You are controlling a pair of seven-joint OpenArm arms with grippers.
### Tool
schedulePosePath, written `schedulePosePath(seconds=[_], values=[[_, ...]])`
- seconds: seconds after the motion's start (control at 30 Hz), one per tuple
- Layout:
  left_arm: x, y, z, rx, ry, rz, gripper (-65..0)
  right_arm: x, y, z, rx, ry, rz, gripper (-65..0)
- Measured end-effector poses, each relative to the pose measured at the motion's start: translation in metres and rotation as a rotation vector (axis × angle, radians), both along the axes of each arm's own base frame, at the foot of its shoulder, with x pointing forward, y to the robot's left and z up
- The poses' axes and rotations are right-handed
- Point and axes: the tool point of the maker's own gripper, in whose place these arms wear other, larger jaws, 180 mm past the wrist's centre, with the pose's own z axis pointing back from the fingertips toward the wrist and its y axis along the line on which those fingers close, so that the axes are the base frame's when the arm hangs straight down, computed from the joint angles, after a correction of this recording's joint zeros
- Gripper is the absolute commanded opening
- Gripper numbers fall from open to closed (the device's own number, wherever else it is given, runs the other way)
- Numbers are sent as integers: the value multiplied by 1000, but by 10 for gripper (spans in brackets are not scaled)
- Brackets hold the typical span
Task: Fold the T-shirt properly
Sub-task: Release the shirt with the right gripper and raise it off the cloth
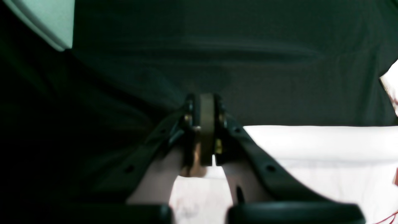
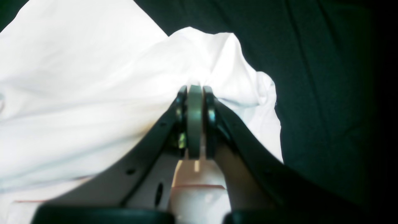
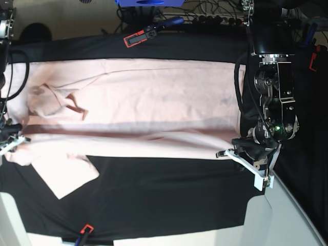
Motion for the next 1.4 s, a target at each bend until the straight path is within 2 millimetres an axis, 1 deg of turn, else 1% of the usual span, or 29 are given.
schedulePosePath(seconds=[0.1,0.17,0.23,0.3,0.43,0.57,0.7,0.87,0.93,1.2,1.4], values=[[0,-1,-4,1,5,-4,-650,-5,1,-3,-3,8,4,-650],[-3,2,-13,2,24,4,-650,-9,2,-2,1,-4,1,-650],[-4,4,-18,4,9,9,-650,-11,2,0,20,-23,-29,-650],[-10,5,-25,20,21,9,-650,-13,3,-2,29,-18,-34,-650],[-21,-4,-40,109,65,-46,-650,-17,2,-5,36,9,-39,-650],[-25,-11,-45,123,72,-66,-650,-28,2,-14,33,35,-39,-650],[-39,-8,-60,130,119,-66,-650,-40,3,-23,36,62,-40,-650],[-47,-6,-72,129,153,-63,-650,-48,16,-35,63,79,-41,-650],[-52,-4,-81,128,179,-60,-650,-50,18,-37,66,84,-41,-650],[-62,1,-102,127,244,-49,-650,-58,28,-47,83,100,-41,-650],[-53,1,-96,129,175,-47,-647,-65,26,-51,80,115,-43,-650]])
